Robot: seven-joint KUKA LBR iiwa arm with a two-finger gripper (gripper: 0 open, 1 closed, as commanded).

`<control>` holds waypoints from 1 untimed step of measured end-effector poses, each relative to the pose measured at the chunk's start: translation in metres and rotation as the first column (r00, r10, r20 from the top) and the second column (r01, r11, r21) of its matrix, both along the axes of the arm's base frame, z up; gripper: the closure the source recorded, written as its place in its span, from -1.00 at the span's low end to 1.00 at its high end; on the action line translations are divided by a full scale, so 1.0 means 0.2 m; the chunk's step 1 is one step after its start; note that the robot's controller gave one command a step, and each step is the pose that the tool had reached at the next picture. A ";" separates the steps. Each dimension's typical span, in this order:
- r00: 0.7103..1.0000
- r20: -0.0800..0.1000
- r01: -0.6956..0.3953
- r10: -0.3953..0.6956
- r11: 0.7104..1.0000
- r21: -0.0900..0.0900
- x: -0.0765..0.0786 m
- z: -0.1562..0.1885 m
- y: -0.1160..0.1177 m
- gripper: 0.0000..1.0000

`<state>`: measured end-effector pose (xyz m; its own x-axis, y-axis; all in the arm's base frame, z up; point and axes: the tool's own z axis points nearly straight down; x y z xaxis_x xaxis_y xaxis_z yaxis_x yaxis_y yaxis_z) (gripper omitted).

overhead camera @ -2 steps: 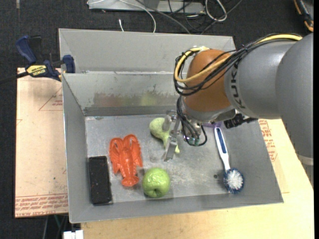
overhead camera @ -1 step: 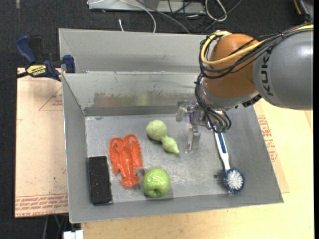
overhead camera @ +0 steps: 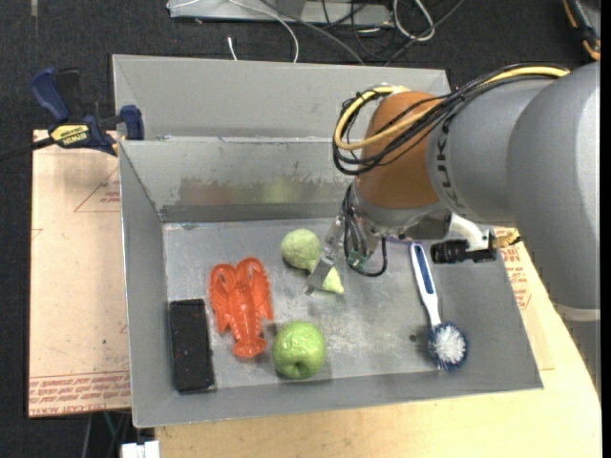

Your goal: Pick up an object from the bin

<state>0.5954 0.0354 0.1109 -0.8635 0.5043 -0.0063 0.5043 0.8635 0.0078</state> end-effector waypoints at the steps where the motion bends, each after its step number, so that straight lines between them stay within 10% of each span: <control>1: 0.891 0.011 -0.454 0.455 0.891 -0.011 0.08 -0.18 0.06 -1.00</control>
Offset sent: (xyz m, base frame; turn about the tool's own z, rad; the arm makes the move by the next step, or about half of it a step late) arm 0.0132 0.0219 -0.0409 0.0887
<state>0.6108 0.0478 0.0748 -0.9982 0.0566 -0.0216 0.0566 0.9984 0.0041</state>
